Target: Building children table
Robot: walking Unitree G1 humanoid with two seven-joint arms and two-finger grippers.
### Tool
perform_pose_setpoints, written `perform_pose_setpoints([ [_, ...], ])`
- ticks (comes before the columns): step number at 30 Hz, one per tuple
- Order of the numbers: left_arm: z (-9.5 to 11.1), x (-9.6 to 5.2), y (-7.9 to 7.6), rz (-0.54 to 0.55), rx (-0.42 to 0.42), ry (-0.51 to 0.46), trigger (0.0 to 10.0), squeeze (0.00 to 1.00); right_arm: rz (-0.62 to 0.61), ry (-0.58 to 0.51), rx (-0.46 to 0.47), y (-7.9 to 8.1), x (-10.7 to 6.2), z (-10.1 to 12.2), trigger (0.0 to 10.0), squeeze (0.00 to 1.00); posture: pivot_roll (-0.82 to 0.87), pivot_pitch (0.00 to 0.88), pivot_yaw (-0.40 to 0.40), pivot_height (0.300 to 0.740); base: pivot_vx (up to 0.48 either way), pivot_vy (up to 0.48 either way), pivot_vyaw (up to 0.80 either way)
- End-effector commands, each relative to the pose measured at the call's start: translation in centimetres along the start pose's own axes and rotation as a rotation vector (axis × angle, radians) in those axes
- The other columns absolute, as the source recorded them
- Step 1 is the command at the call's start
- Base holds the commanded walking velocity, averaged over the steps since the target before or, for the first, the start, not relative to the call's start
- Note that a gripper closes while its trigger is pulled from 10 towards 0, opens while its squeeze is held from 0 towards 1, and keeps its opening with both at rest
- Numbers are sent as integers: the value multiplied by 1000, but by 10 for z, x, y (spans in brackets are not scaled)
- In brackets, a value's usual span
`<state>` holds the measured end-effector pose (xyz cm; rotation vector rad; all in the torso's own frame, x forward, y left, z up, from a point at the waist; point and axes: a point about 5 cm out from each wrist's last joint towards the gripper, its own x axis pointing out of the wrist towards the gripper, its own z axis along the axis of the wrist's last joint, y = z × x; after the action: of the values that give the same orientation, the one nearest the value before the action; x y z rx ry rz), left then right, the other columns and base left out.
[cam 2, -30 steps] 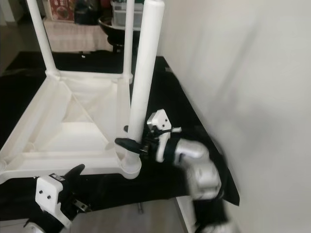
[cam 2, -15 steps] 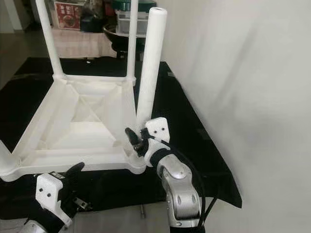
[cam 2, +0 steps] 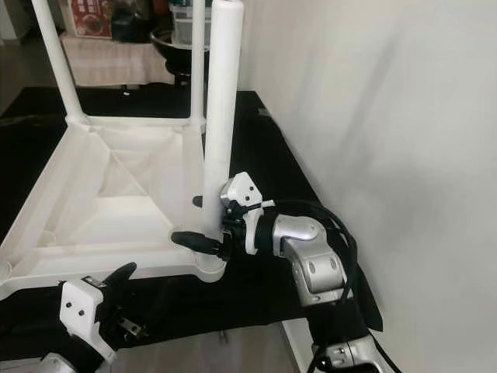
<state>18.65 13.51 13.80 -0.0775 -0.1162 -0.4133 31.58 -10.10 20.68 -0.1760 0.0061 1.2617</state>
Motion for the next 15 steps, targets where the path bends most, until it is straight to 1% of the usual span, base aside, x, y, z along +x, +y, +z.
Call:
perform_pose_setpoints([
  [1,1,-2,-3,-6,8,0,10000,0,48,-12,-3,1,3,2,10000,0,81,98,-112,740,0,0,0],
  [3,1,-2,-3,-6,8,0,10000,0,48,-12,-3,1,3,2,10000,0,81,98,-112,740,0,0,0],
  [4,3,-7,-7,-11,0,9,10000,0,193,10,3,-7,7,4,10000,0,99,140,-103,740,0,0,0],
  [5,3,-7,-7,-11,0,9,10000,0,193,10,3,-7,7,4,10000,0,99,140,-103,740,0,0,0],
  [6,4,-9,-8,-14,-3,12,10000,0,241,18,10,-9,9,4,10000,0,99,140,-103,740,0,0,0],
  [7,4,-9,-8,-14,-3,12,10000,0,241,18,10,-9,9,4,10000,0,99,140,-103,740,0,0,0],
  [8,5,-11,-10,-18,-6,15,10000,0,273,24,19,-11,11,4,4588,0,104,151,-101,740,0,0,0],
  [10,5,-11,-10,-18,-6,15,10000,0,273,24,19,-11,11,4,4588,0,104,151,-101,740,0,0,0],
  [11,6,-13,-11,-22,-7,19,10000,0,285,20,31,-13,13,5,0,0,109,161,-98,740,0,0,0],
  [15,7,-15,-12,-24,-8,23,10000,0,298,16,41,-14,13,5,0,0,111,171,-94,740,0,0,0],
])
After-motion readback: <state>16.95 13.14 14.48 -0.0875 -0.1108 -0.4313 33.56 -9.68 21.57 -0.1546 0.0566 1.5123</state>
